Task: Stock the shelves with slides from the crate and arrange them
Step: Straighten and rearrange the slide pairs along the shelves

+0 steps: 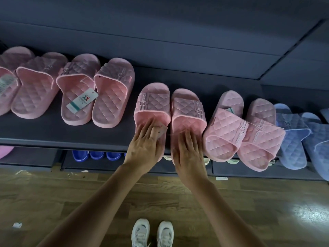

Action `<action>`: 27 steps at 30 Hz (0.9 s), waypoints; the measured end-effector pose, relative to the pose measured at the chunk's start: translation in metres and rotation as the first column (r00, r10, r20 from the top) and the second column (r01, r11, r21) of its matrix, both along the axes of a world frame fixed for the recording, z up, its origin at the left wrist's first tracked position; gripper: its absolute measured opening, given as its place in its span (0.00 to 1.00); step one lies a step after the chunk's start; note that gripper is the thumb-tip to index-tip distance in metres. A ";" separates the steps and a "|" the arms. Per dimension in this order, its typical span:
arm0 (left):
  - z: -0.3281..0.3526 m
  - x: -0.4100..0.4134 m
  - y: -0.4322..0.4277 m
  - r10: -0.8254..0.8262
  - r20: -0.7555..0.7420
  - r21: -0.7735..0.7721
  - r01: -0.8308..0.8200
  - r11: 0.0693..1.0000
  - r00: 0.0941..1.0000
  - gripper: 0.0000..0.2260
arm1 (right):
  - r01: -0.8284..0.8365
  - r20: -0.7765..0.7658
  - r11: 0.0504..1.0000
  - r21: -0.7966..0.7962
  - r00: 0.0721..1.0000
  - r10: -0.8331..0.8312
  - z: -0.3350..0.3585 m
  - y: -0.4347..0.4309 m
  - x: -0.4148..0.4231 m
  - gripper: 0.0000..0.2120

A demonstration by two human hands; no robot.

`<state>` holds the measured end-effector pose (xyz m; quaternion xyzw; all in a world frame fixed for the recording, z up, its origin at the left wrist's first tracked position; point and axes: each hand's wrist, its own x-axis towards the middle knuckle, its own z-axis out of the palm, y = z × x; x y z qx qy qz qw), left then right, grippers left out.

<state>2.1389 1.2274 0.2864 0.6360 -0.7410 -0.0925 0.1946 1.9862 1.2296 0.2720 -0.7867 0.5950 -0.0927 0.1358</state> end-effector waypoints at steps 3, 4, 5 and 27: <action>-0.007 0.003 -0.007 -0.003 0.023 0.005 0.003 1.000 1.000 0.23 | -0.001 -0.060 1.000 0.006 0.998 0.001 -0.003 -0.001 0.002 0.27; -0.009 0.002 -0.010 0.002 0.022 0.003 -0.002 1.000 1.000 0.23 | 0.004 -0.070 1.000 0.006 0.998 -0.003 -0.003 -0.003 0.003 0.27; -0.011 0.002 -0.013 0.012 0.007 0.006 -0.012 1.000 1.000 0.23 | 0.010 -0.070 1.000 0.006 0.998 -0.010 -0.003 -0.004 0.005 0.27; -0.019 0.017 -0.089 0.047 -0.126 -0.141 -0.065 0.988 0.991 0.16 | 0.109 0.084 0.994 0.001 0.991 -0.108 0.008 -0.099 0.055 0.28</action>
